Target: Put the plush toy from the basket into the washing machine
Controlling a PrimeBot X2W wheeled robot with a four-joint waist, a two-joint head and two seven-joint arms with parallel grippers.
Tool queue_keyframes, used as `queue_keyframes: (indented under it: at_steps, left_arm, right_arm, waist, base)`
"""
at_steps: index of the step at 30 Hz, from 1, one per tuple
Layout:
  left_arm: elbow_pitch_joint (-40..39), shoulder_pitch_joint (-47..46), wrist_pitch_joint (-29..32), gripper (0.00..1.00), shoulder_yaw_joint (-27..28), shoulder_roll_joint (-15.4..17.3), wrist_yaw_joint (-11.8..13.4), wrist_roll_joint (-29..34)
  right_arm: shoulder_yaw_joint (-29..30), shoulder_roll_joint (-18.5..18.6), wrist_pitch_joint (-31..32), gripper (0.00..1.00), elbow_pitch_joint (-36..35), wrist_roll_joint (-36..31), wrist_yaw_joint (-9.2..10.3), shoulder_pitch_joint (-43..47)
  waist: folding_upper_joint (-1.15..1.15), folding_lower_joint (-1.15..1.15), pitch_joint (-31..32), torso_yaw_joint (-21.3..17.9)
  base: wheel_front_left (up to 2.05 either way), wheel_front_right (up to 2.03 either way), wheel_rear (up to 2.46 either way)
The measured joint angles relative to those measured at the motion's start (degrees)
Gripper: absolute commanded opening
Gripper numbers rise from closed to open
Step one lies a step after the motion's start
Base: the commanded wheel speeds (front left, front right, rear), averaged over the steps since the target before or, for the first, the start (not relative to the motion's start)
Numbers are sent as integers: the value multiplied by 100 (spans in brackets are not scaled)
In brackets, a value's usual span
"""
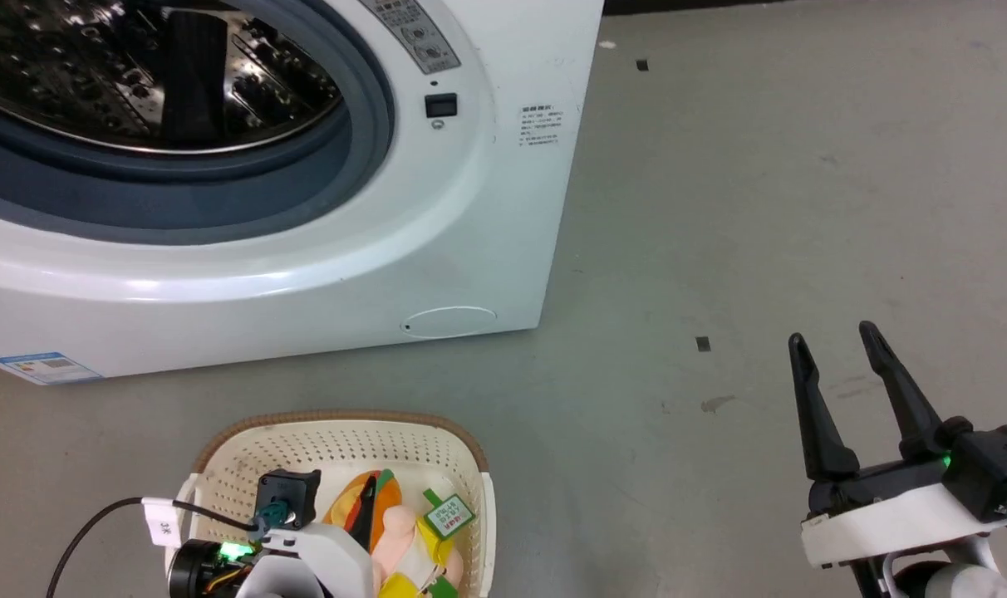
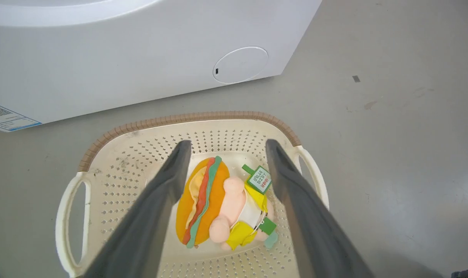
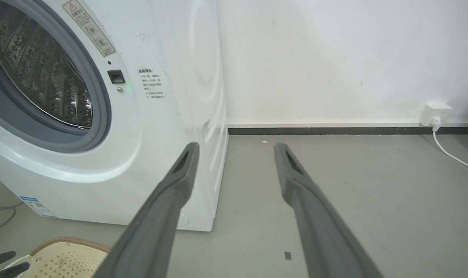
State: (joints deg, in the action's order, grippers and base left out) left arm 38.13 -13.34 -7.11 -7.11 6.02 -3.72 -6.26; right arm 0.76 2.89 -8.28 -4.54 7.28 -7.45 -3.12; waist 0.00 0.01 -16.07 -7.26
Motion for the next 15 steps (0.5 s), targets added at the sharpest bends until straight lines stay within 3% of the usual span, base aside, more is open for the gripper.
queue_keyframes:
  at_steps: [15]
  left_arm:
    - [1182,-595,260,100,-296,338,-109,-185]
  right_arm:
    - [-89,0,-176,100,-135,218,0,-219]
  waist:
    - [0,0,-684,-288]
  base:
    - [0,0,0]
